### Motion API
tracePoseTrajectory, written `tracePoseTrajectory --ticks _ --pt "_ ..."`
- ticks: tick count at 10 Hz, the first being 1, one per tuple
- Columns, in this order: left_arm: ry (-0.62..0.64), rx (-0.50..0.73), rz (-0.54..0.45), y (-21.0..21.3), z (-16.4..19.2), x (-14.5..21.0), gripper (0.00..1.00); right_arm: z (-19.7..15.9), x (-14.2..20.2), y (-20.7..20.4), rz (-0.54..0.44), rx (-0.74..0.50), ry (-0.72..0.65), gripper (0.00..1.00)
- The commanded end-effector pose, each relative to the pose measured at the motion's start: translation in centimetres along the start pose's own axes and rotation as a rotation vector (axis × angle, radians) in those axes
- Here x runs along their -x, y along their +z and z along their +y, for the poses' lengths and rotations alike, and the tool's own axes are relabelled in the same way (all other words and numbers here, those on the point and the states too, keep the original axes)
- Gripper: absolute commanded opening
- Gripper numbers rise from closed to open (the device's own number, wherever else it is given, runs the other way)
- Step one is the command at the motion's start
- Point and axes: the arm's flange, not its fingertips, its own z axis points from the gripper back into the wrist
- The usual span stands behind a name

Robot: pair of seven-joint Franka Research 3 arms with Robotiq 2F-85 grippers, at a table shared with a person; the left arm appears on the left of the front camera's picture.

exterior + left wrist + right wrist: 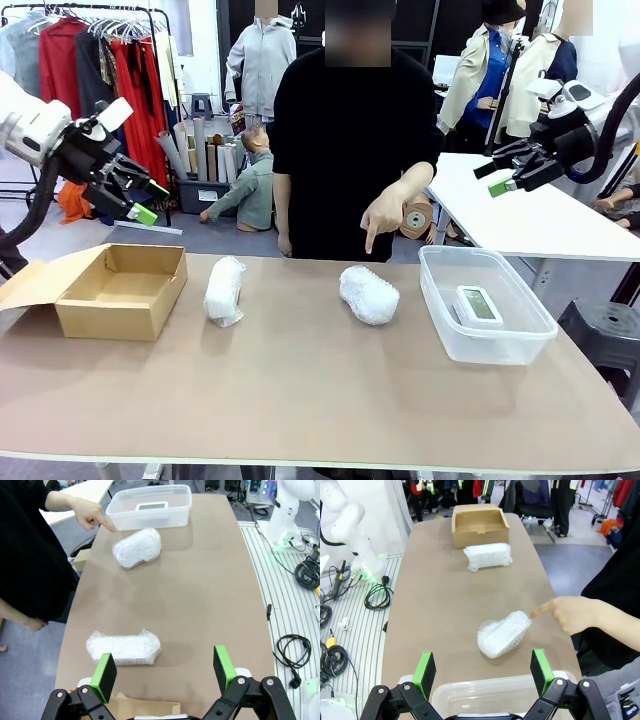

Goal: Separate and place wrapped and unwrapped clocks.
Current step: Pick up the Digital clock indicated by the person.

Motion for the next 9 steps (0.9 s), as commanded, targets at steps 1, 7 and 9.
tracePoseTrajectory --ticks 1,7,9 --pt "-0.003 -0.001 -0.001 0.1 0.0 -0.1 1.0 0.0 0.0 0.1 -0.003 0.002 0.001 1.0" --pt "0.176 -0.053 0.199 -1.6 -1.0 -5.9 1.0 0.0 0.0 0.1 -0.003 0.002 0.001 1.0" --pt "0.297 -0.156 0.277 -3.0 -1.2 -8.6 1.0 0.0 0.0 0.1 -0.003 0.002 0.001 1.0"
